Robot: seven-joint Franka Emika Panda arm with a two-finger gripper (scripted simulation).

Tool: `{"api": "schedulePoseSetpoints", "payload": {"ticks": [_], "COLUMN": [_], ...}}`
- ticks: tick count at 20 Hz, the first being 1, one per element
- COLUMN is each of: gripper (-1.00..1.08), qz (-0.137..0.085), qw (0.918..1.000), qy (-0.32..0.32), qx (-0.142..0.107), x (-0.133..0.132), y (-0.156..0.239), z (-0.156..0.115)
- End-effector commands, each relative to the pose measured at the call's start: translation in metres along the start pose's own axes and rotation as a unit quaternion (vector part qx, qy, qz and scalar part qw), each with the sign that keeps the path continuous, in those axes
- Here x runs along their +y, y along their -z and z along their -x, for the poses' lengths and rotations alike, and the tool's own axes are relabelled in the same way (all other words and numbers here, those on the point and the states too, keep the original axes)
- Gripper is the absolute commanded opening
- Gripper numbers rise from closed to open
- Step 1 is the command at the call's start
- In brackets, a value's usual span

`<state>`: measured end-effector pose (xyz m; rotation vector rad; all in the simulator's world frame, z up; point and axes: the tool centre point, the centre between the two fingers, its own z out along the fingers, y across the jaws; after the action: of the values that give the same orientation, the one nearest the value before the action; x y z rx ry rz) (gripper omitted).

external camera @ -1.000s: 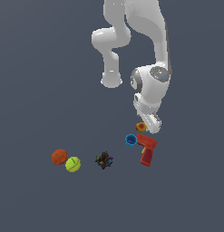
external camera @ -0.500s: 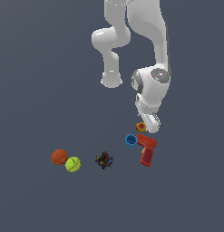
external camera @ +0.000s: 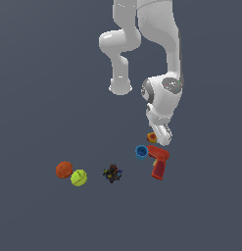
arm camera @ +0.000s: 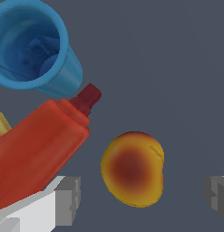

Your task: Pick up a designated object from a clutter of objects.

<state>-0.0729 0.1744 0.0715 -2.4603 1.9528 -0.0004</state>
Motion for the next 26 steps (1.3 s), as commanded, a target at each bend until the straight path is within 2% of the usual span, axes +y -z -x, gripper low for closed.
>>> {"api": "schedulePoseSetpoints", "payload": {"ticks": [1,11,12,26], "gripper": [1.0,1.0,-1.0,-1.0], "qz": [0.0,0.0,0.0,-0.001], "qw": [1.0,1.0,1.0,1.0], "qy": [-0.001,-0.001,-0.001,-0.001], "qx": [0.0,0.0,0.0,0.0], "x": [0.001,0.001,0.001,-0.002], "y": [-0.011,-0.038,-0.038,-0.032], "z": [0.0,0.0,0.0,-0.001]}}
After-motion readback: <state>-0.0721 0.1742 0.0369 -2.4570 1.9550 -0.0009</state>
